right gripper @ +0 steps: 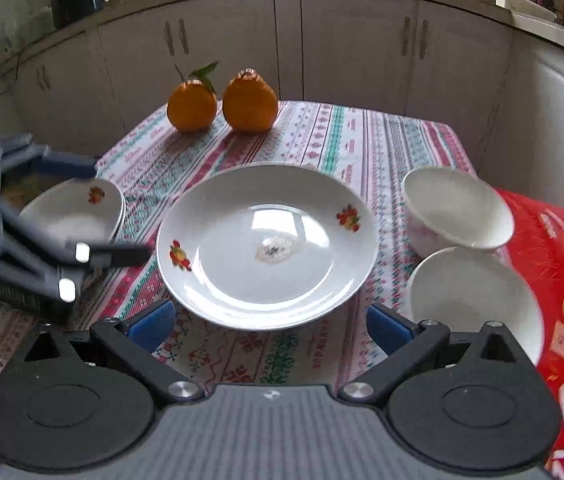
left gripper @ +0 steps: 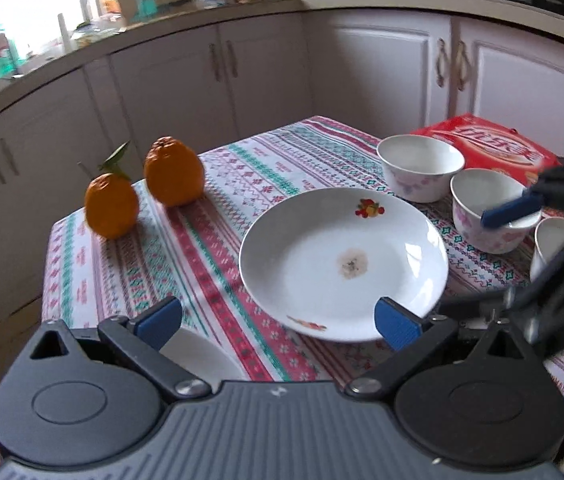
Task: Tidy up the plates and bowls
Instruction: 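Move the right gripper to the stained white plate and grasp its rim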
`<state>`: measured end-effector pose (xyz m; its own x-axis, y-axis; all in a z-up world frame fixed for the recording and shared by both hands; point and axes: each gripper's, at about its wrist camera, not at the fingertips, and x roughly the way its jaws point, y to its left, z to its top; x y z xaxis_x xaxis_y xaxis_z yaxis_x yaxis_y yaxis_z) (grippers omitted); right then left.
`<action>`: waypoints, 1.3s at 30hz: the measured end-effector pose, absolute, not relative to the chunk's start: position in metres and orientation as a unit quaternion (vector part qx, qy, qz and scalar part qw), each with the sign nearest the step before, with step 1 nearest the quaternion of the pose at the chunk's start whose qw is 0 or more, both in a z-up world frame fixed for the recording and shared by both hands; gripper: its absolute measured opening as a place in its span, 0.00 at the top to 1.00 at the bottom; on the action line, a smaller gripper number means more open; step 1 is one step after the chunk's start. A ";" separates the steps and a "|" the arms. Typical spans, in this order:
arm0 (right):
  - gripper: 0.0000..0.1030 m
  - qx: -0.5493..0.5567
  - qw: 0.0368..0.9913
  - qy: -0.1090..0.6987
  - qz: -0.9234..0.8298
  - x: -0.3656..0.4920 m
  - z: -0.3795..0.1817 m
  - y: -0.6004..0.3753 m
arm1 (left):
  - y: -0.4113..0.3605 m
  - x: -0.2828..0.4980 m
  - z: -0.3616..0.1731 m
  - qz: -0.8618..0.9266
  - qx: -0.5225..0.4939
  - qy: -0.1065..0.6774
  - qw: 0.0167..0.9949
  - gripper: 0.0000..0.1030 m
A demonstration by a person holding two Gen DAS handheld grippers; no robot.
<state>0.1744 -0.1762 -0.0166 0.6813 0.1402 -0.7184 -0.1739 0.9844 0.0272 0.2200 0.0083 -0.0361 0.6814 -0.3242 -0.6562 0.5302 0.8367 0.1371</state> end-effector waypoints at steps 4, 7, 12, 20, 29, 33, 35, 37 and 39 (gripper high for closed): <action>0.00 -0.050 0.916 0.388 0.084 0.176 -0.001 -0.187 | 0.001 0.204 -0.045 -0.209 0.154 0.329 0.908 0.01; 0.00 -0.048 0.912 0.393 0.110 0.180 0.015 -0.196 | -0.007 0.193 -0.050 -0.177 0.151 0.327 0.916 0.01; 0.00 -0.010 0.889 0.409 0.209 0.201 0.043 -0.211 | -0.029 0.178 -0.056 -0.177 0.147 0.320 0.919 0.01; 0.00 -0.044 0.846 0.449 0.284 0.276 0.048 -0.219 | -0.052 0.184 -0.072 -0.173 0.130 0.339 0.915 0.01; 0.13 -0.074 0.802 0.505 0.311 0.350 0.014 -0.215 | -0.063 0.201 -0.085 -0.170 0.114 0.367 0.907 0.04; 0.23 -0.081 0.786 0.520 0.325 0.374 -0.003 -0.215 | -0.064 0.205 -0.088 -0.168 0.119 0.370 0.906 0.10; 0.27 -0.088 0.780 0.527 0.326 0.385 -0.011 -0.213 | -0.064 0.207 -0.090 -0.170 0.115 0.377 0.903 0.11; 0.30 -0.097 0.778 0.529 0.325 0.394 -0.017 -0.212 | -0.064 0.210 -0.092 -0.170 0.107 0.383 0.902 0.18; 0.33 -0.095 0.773 0.535 0.327 0.402 -0.022 -0.213 | -0.064 0.211 -0.092 -0.174 0.101 0.383 0.902 0.25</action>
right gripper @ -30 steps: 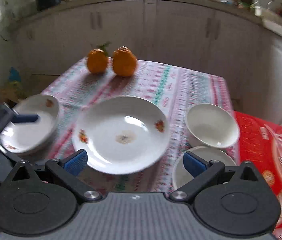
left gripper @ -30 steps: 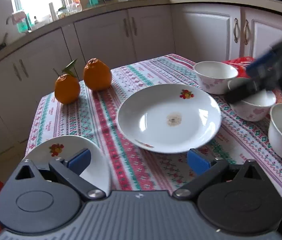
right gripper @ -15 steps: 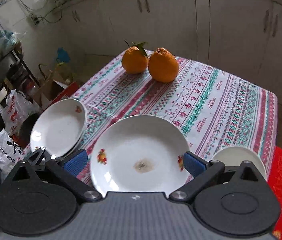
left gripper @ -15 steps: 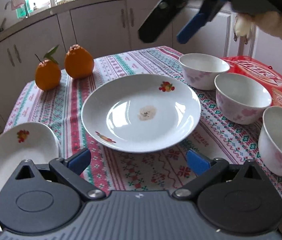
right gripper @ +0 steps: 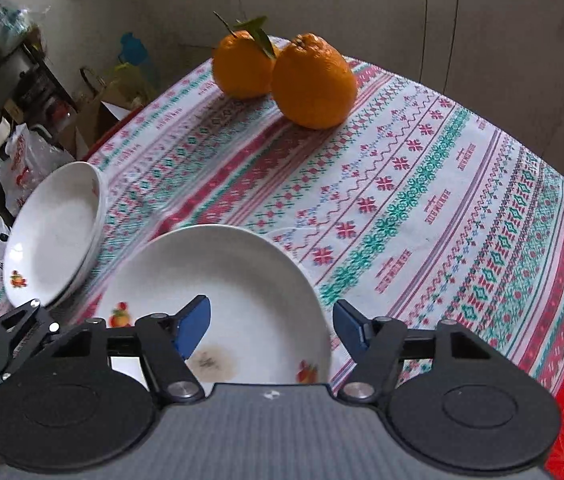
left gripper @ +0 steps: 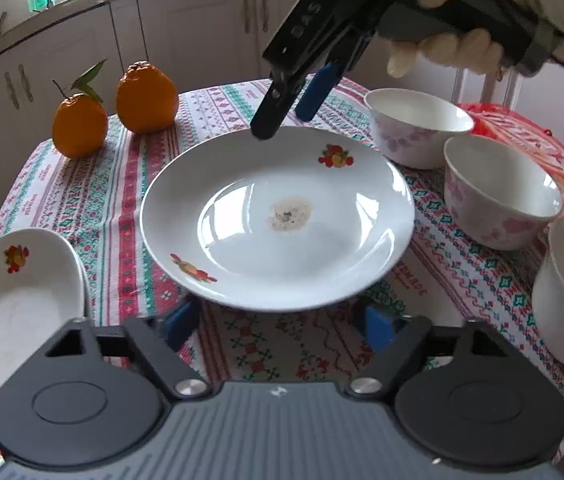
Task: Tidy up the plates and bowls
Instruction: 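Move the right gripper to the stained white plate and grasp its rim, then lift the stained plate with the right gripper toward the plate stack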
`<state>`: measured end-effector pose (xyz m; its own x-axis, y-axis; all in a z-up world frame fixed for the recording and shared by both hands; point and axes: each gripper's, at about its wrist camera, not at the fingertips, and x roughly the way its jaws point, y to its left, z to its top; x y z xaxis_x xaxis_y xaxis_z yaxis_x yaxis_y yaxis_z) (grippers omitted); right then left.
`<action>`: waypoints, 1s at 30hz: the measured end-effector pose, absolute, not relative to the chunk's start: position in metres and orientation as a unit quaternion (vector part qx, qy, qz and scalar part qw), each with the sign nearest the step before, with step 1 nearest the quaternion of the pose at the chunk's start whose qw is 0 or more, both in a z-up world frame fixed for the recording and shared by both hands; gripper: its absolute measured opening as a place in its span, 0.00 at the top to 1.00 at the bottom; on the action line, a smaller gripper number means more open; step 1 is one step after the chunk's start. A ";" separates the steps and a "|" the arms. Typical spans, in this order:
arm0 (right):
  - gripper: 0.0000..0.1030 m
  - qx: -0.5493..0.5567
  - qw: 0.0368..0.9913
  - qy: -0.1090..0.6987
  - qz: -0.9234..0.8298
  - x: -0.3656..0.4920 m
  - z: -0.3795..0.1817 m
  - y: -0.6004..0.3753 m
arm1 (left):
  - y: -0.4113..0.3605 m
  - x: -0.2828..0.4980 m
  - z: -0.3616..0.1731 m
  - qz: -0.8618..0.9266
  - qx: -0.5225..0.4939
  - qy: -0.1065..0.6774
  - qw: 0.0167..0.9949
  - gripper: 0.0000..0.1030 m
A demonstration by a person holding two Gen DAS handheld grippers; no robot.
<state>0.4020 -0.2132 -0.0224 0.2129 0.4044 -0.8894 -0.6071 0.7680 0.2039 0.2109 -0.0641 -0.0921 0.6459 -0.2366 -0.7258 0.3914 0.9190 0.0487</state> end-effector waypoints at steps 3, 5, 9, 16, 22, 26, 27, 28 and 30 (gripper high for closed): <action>0.34 -0.091 0.768 0.540 0.332 0.411 -0.029 -0.215 | -0.064 0.213 -0.093 -0.172 0.099 0.382 0.903 0.25; 0.36 -0.086 0.762 0.545 0.340 0.415 -0.033 -0.215 | -0.063 0.214 -0.093 -0.172 0.096 0.382 0.903 0.25; 0.41 -0.084 0.748 0.555 0.355 0.420 -0.040 -0.212 | -0.063 0.215 -0.093 -0.175 0.092 0.384 0.902 0.25; 0.42 -0.080 0.729 0.570 0.371 0.426 -0.051 -0.209 | -0.063 0.217 -0.093 -0.175 0.089 0.387 0.901 0.24; 0.41 -0.064 0.728 0.572 0.372 0.425 -0.052 -0.213 | -0.063 0.219 -0.093 -0.175 0.090 0.389 0.900 0.23; 0.41 -0.045 0.730 0.573 0.369 0.422 -0.050 -0.218 | -0.061 0.219 -0.093 -0.179 0.090 0.393 0.897 0.23; 0.41 -0.043 0.730 0.573 0.369 0.422 -0.049 -0.219 | -0.061 0.220 -0.094 -0.180 0.091 0.393 0.897 0.23; 0.41 -0.040 0.731 0.573 0.368 0.421 -0.048 -0.220 | -0.061 0.220 -0.094 -0.180 0.092 0.394 0.897 0.24; 0.41 -0.037 0.732 0.571 0.370 0.418 -0.046 -0.220 | -0.061 0.219 -0.093 -0.181 0.097 0.394 0.896 0.24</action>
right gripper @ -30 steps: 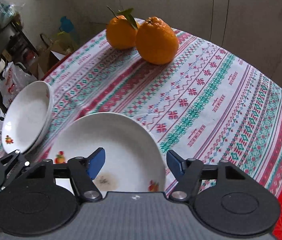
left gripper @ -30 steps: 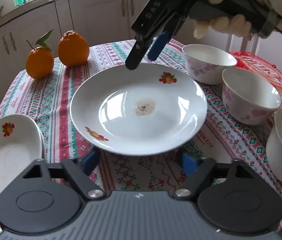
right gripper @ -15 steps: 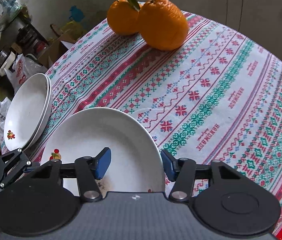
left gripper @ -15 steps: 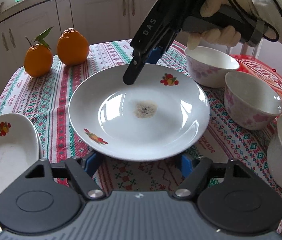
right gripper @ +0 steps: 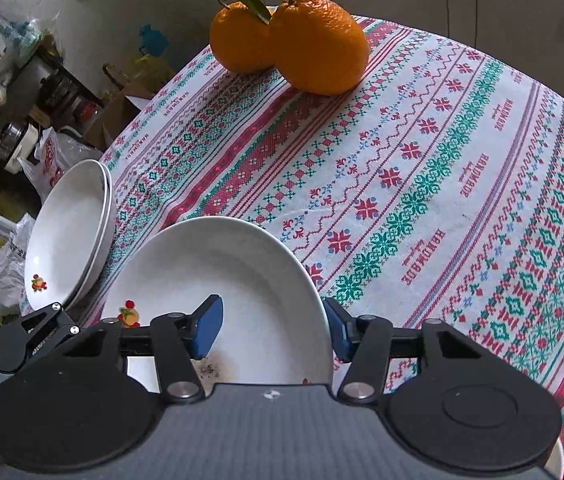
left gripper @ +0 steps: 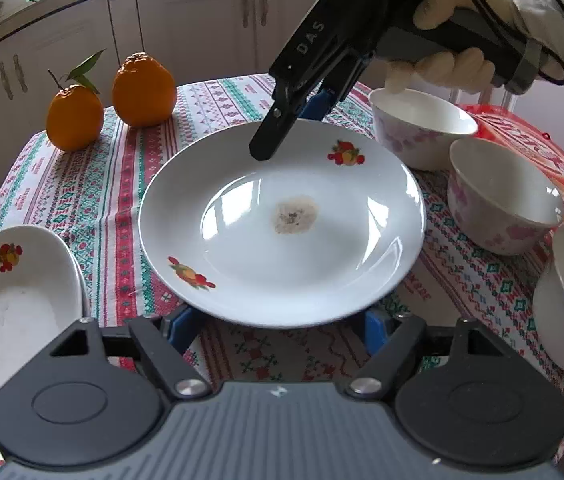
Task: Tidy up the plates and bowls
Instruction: 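Lift the stained plate with the right gripper toward the plate stack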
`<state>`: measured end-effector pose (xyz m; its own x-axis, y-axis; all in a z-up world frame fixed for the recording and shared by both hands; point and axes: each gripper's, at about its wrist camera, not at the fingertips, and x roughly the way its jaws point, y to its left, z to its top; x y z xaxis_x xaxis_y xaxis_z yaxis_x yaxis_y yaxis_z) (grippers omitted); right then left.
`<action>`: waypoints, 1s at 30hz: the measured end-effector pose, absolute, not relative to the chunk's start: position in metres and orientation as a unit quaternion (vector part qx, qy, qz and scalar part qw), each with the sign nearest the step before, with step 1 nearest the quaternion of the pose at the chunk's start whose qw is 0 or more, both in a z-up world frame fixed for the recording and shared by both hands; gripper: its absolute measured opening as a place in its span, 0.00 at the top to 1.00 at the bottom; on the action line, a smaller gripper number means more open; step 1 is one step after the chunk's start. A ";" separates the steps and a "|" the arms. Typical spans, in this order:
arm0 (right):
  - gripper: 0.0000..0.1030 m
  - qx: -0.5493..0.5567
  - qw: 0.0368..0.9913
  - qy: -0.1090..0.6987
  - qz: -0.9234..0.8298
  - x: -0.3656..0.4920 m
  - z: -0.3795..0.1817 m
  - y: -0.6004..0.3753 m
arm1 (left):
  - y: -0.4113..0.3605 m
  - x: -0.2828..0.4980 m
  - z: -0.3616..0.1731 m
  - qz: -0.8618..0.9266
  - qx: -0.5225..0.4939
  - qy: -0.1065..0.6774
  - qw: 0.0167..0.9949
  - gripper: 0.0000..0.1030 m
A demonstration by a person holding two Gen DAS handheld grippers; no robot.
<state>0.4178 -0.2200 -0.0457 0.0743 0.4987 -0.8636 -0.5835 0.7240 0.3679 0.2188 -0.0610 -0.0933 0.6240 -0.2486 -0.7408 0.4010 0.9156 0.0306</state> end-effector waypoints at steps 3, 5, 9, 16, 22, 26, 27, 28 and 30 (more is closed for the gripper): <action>0.41 -0.038 0.734 0.569 0.370 0.413 -0.040 -0.220 | -0.060 0.216 -0.091 -0.184 0.103 0.391 0.896 0.24; 0.41 -0.039 0.736 0.567 0.369 0.410 -0.037 -0.220 | -0.059 0.214 -0.088 -0.186 0.102 0.390 0.896 0.24; 0.41 -0.037 0.739 0.563 0.368 0.404 -0.028 -0.219 | -0.056 0.208 -0.080 -0.190 0.102 0.384 0.898 0.24; 0.41 -0.046 0.747 0.550 0.370 0.388 -0.006 -0.210 | -0.047 0.195 -0.063 -0.188 0.103 0.371 0.903 0.24; 0.41 -0.057 0.752 0.534 0.382 0.376 0.012 -0.189 | -0.030 0.180 -0.049 -0.177 0.100 0.357 0.912 0.24; 0.41 -0.064 0.751 0.527 0.394 0.370 0.019 -0.168 | -0.015 0.173 -0.044 -0.163 0.094 0.354 0.916 0.24; 0.41 -0.066 0.750 0.525 0.397 0.369 0.020 -0.162 | -0.010 0.171 -0.043 -0.159 0.093 0.355 0.917 0.24; 0.41 -0.068 0.749 0.523 0.401 0.367 0.021 -0.156 | -0.005 0.168 -0.042 -0.155 0.092 0.355 0.917 0.24; 0.41 -0.069 0.746 0.521 0.409 0.366 0.020 -0.143 | 0.004 0.163 -0.041 -0.146 0.090 0.355 0.919 0.24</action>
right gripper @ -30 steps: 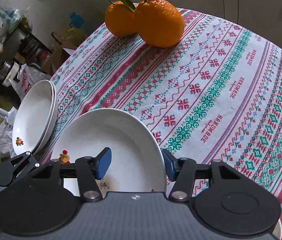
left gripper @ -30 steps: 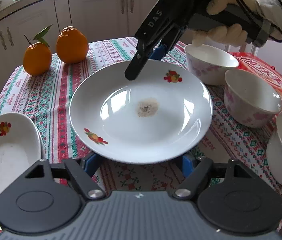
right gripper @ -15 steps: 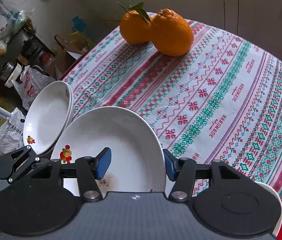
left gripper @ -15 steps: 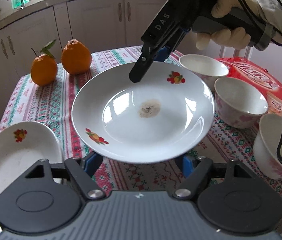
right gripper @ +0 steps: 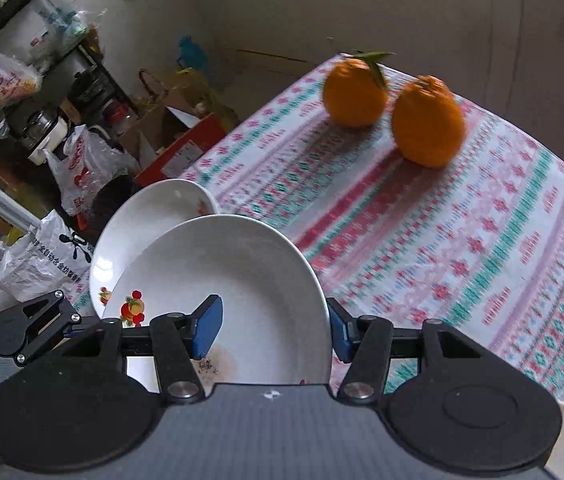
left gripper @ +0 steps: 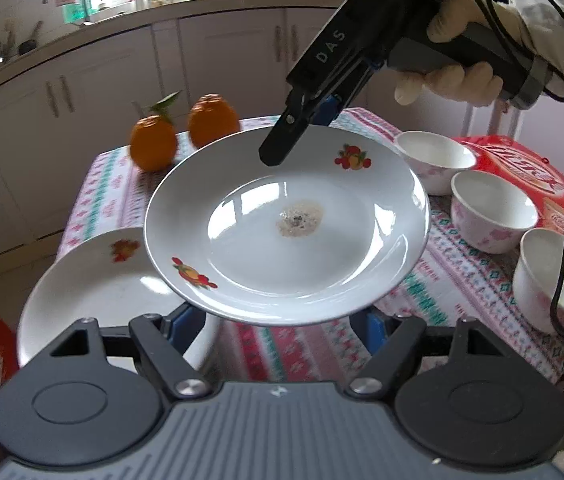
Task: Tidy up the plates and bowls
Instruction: 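Lift the stained plate with the right gripper toward the plate stack, then lower the held stained plate onto the plate stack with the right gripper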
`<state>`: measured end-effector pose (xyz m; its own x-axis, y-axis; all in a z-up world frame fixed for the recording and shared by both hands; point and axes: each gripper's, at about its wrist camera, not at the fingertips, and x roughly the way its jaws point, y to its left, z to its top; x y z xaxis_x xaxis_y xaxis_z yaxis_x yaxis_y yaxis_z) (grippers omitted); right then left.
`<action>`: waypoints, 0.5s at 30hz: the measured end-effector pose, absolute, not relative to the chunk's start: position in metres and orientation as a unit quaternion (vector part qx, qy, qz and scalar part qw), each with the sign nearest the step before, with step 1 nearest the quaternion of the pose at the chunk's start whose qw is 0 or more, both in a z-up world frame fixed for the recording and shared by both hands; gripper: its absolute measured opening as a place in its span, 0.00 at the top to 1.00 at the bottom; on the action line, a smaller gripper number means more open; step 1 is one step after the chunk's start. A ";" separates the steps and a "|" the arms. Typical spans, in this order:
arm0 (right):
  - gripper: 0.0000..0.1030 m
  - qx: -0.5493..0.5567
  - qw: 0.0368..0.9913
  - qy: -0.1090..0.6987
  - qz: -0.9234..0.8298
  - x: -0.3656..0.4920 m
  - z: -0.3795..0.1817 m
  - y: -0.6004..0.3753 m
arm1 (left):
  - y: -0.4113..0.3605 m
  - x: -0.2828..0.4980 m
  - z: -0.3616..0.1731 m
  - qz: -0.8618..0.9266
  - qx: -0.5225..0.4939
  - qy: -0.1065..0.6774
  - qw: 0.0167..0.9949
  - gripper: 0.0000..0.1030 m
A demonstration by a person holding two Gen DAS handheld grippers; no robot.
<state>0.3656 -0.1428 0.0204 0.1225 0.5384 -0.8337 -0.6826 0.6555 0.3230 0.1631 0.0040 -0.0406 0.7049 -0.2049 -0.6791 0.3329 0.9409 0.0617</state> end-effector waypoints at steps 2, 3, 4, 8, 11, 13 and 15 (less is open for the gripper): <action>0.41 -0.070 0.742 0.521 0.417 0.365 0.019 -0.129 | 0.014 0.159 -0.039 -0.137 0.089 0.356 0.920 0.24; 0.41 -0.072 0.739 0.520 0.421 0.364 0.018 -0.122 | 0.020 0.157 -0.039 -0.132 0.089 0.356 0.921 0.24; 0.41 -0.075 0.736 0.520 0.426 0.364 0.017 -0.114 | 0.025 0.156 -0.039 -0.126 0.088 0.356 0.922 0.24; 0.41 -0.081 0.726 0.520 0.443 0.365 0.013 -0.086 | 0.045 0.150 -0.038 -0.105 0.082 0.358 0.924 0.24; 0.41 -0.084 0.718 0.520 0.455 0.366 0.009 -0.067 | 0.058 0.147 -0.040 -0.091 0.078 0.362 0.925 0.24; 0.41 -0.087 0.713 0.522 0.459 0.367 0.005 -0.056 | 0.065 0.147 -0.041 -0.084 0.075 0.365 0.924 0.24; 0.41 -0.091 0.709 0.524 0.463 0.368 0.001 -0.046 | 0.071 0.146 -0.042 -0.080 0.074 0.366 0.924 0.24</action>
<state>0.3678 -0.0456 0.0011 0.0219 0.5606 -0.8278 -0.7521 0.5547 0.3558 0.1456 0.0707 -0.0423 0.7187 -0.0929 -0.6891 0.2017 0.9763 0.0788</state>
